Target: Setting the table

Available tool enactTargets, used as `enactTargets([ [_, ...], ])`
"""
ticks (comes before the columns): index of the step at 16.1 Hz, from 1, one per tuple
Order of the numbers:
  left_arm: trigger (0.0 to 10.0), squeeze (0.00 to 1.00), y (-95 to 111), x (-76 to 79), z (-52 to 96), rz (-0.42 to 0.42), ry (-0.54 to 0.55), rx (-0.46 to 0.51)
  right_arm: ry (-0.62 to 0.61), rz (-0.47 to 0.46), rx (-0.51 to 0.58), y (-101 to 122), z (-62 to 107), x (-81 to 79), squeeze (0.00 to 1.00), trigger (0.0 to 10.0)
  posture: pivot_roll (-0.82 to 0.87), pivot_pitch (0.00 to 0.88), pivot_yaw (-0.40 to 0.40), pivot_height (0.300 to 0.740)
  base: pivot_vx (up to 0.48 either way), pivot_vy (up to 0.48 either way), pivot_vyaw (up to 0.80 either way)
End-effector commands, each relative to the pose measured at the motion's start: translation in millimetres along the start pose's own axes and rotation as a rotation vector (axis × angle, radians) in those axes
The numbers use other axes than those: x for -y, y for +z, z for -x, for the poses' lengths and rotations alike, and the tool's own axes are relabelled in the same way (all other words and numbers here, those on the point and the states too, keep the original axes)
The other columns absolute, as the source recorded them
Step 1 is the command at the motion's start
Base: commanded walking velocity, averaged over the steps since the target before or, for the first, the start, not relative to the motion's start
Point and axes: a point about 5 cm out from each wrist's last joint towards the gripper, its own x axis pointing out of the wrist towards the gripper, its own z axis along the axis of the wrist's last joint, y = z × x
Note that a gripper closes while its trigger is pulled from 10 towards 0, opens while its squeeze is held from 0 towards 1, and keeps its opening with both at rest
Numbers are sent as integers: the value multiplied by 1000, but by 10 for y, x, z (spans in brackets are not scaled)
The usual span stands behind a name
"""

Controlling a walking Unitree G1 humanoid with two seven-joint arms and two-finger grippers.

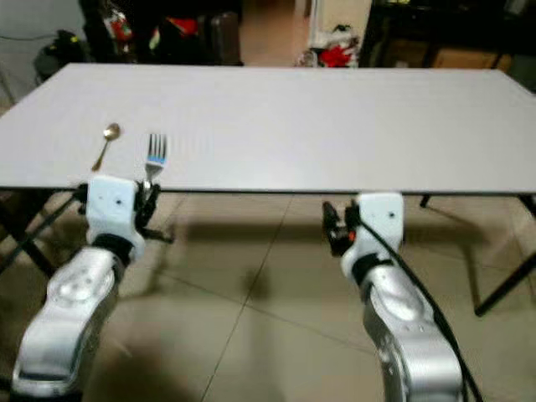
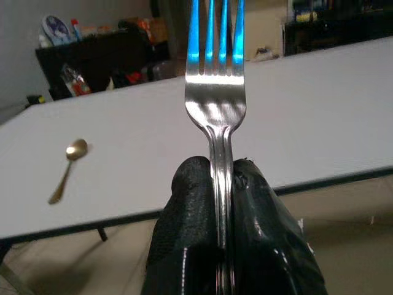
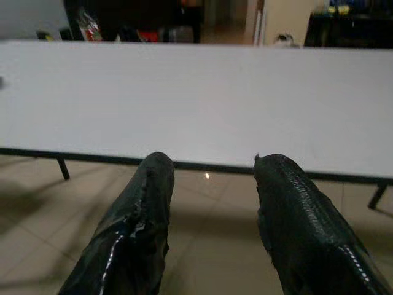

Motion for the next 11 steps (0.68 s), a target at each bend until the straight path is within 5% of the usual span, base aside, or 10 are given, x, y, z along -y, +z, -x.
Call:
enactTargets([
  [1,10000,0,4,-41,13,7,4,1,14,2,-6,13,-49,-33,0,10000,-86,35,20,740,356,0,0],
  [11,10000,0,-22,-54,24,-1,-30,-13,47,-6,-10,-2,-63,-87,0,10000,-71,39,19,740,370,0,0],
])
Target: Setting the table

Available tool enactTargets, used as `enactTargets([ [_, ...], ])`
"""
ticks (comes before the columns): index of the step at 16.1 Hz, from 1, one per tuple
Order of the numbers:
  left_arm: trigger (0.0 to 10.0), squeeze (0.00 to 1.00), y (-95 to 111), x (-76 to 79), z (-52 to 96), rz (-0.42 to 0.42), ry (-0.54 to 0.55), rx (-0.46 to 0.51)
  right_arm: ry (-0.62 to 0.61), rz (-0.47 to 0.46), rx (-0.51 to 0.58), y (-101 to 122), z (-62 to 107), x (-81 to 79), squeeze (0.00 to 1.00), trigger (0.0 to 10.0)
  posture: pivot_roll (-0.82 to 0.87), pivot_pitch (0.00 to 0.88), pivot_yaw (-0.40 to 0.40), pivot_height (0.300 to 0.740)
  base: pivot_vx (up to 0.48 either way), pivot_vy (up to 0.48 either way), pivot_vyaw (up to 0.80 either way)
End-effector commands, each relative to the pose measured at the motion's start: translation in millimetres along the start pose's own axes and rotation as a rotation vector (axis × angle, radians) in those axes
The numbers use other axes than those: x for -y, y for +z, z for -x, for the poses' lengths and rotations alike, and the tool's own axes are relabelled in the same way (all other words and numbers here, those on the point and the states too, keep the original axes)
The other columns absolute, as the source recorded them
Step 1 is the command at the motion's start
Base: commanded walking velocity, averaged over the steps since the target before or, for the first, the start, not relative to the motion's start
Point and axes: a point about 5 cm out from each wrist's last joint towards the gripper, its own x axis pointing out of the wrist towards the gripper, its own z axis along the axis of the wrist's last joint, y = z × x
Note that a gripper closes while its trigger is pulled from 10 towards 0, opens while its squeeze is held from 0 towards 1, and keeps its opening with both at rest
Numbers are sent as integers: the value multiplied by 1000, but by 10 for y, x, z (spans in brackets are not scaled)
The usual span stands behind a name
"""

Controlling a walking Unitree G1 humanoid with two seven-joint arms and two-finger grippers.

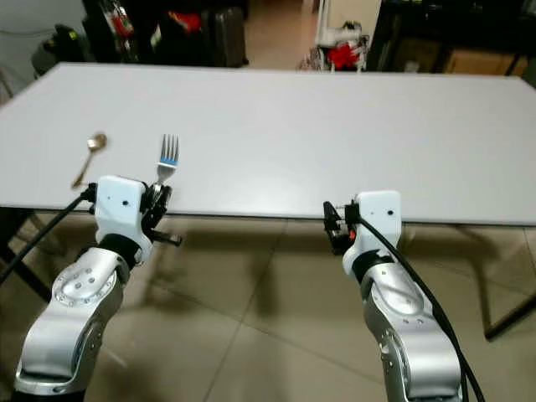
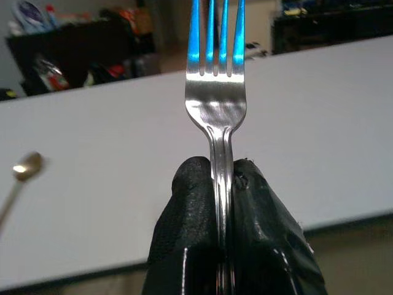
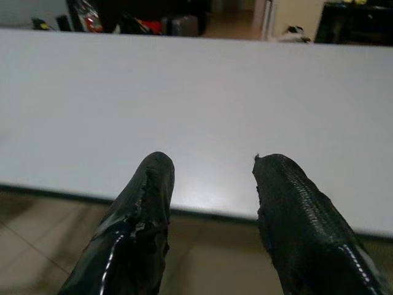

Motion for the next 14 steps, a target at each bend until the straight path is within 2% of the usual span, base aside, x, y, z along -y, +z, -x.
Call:
enactTargets([
  [1,10000,0,25,-109,16,-21,35,8,35,-7,9,20,-6,-82,0,10000,-71,40,19,740,364,0,0],
  [8,10000,0,-17,-84,-21,-30,16,-8,42,0,3,2,-22,-91,0,10000,-75,21,23,740,362,0,0],
  [13,10000,0,-96,-37,-5,-35,-13,-30,36,8,-15,-48,46,-84,0,10000,-96,3,41,740,343,0,0],
  [14,10000,0,-140,-5,-6,-33,-19,-46,31,12,-22,-66,57,-65,0,10000,-103,0,45,740,0,0,0],
])
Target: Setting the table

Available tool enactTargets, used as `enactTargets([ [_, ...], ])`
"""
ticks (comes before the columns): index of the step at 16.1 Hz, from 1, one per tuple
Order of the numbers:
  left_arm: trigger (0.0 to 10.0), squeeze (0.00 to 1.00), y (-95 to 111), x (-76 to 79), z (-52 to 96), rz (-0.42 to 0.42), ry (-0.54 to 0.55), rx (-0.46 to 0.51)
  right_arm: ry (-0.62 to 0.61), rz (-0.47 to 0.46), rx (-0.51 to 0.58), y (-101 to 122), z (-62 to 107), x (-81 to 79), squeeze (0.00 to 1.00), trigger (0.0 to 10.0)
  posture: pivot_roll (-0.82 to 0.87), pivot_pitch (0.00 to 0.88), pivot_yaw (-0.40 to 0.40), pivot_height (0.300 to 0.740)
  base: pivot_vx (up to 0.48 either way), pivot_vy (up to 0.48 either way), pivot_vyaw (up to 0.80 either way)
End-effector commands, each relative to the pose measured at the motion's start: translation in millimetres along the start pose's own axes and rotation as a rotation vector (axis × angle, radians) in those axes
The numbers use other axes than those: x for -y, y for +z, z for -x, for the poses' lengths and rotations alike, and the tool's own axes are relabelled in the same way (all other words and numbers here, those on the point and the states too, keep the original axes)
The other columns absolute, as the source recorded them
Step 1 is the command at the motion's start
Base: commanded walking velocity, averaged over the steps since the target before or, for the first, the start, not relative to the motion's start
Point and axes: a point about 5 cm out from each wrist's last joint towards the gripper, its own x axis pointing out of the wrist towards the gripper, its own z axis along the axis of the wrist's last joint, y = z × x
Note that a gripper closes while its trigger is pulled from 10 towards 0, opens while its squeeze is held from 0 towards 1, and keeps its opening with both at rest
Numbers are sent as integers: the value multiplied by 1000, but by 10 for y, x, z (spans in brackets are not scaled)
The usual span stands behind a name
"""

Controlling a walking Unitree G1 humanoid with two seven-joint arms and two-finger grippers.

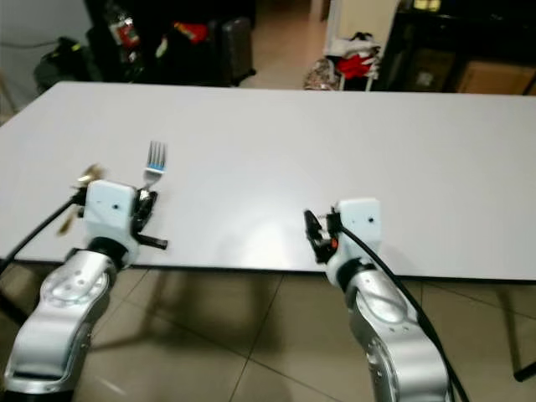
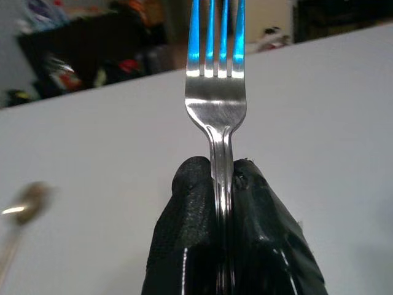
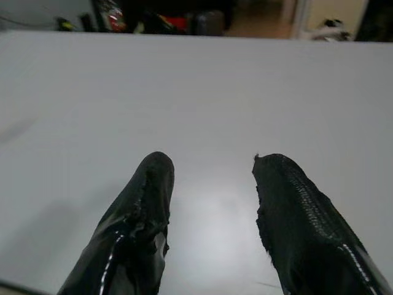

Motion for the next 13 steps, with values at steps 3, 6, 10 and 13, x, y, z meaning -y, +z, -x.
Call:
enactTargets([
  [3,10000,0,-76,44,-7,-35,-15,-27,-5,8,9,16,5,12,0,10000,-110,0,48,740,0,0,0],
  [6,10000,0,-66,51,-87,-18,-3,-29,-7,18,3,8,-37,27,0,10000,-112,0,47,740,0,0,0],
  [10,10000,0,-170,160,-477,-18,-83,-153,37,29,-13,64,-118,-33,0,10000,-107,16,33,740,0,0,0],
  [13,10000,0,-150,248,-748,29,-131,-214,41,40,-32,93,-96,-38,0,10000,-118,48,46,740,0,0,0],
])
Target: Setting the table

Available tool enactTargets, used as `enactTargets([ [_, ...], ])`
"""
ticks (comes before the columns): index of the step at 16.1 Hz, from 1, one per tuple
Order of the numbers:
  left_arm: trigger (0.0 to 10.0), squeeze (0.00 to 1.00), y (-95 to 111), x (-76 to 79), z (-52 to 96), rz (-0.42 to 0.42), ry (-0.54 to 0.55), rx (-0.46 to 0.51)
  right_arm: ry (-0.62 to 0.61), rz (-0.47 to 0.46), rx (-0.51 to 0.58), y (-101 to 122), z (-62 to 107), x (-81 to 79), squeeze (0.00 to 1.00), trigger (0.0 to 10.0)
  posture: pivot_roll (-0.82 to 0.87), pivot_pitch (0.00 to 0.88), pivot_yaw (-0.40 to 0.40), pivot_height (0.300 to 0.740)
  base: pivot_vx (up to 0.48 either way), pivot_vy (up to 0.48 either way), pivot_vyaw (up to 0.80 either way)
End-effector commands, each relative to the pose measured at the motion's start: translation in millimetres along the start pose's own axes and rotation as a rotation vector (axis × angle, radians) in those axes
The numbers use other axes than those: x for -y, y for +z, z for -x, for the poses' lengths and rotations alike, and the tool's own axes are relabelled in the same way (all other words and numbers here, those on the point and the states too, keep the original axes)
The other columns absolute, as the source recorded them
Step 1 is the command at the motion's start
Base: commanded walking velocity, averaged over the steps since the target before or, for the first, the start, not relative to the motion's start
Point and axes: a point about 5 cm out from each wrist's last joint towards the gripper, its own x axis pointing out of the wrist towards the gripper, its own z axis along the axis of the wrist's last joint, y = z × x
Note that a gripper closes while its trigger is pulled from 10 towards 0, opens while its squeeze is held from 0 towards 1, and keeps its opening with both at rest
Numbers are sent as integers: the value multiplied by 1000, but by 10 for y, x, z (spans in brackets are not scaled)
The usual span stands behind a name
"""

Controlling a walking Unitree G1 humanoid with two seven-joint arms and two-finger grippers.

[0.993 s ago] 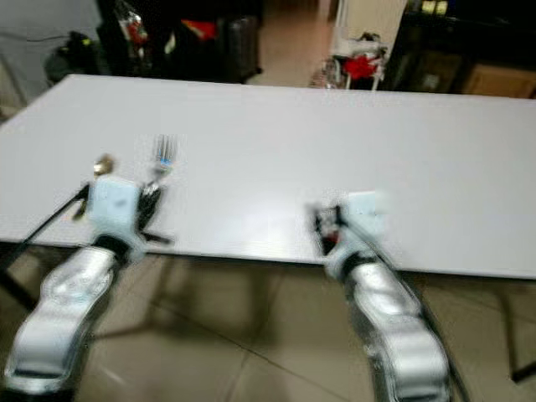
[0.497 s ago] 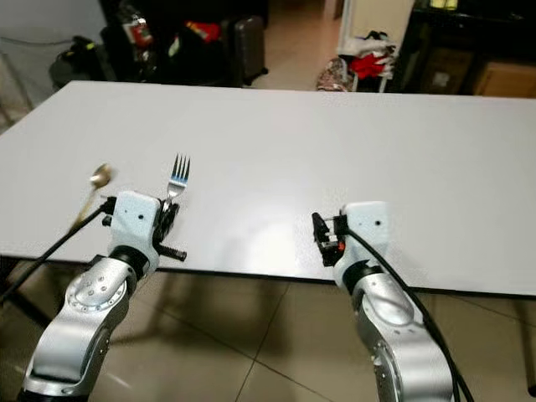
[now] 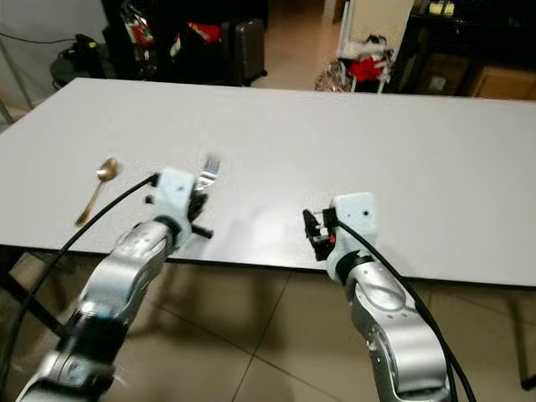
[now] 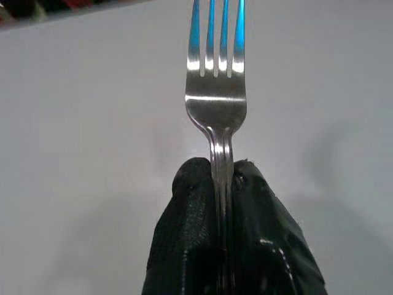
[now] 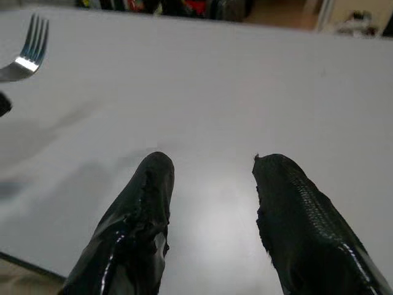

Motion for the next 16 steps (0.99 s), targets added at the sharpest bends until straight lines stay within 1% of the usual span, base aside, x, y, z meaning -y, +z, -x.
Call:
enactTargets([
  [1,10000,0,15,-14,-51,10,-11,-18,-3,5,17,65,27,0,0,10000,-120,60,51,740,0,0,0],
  [2,10000,0,53,49,-179,45,-37,-63,-9,7,1,47,88,-8,0,10000,-131,90,68,740,0,0,0],
  [3,10000,0,55,93,-269,69,-40,-112,-12,8,-21,9,139,-21,0,10000,-135,104,75,740,0,0,0],
  [5,10000,0,26,115,-357,112,-33,-169,-12,5,-47,-31,196,-51,0,10000,-147,120,88,740,0,0,0],
  [6,10000,0,23,122,-397,161,-20,-192,-13,2,-55,-35,232,-66,0,10000,-158,127,97,740,0,0,0],
  [7,10000,0,38,124,-432,178,-2,-210,-18,1,-63,-38,259,-69,0,10000,-170,133,108,740,0,0,0],
  [10,10000,0,60,129,-468,209,39,-261,-31,7,-71,-30,300,-60,0,10000,-181,130,123,740,0,0,0],
  [12,10000,0,120,128,-506,253,54,-242,-49,10,-75,-28,322,-55,0,10000,-195,121,140,740,0,0,0],
  [14,10000,0,135,138,-521,300,55,-242,-58,8,-75,-25,332,-58,0,10000,-202,117,150,740,0,0,0],
  [15,10000,275,136,134,-525,320,61,-242,-63,9,-74,-24,338,-59,0,10000,-208,116,154,740,0,0,0],
  [16,10000,459,136,131,-527,327,64,-240,-65,11,-74,-24,342,-59,0,10000,-210,114,156,740,0,0,0],
])
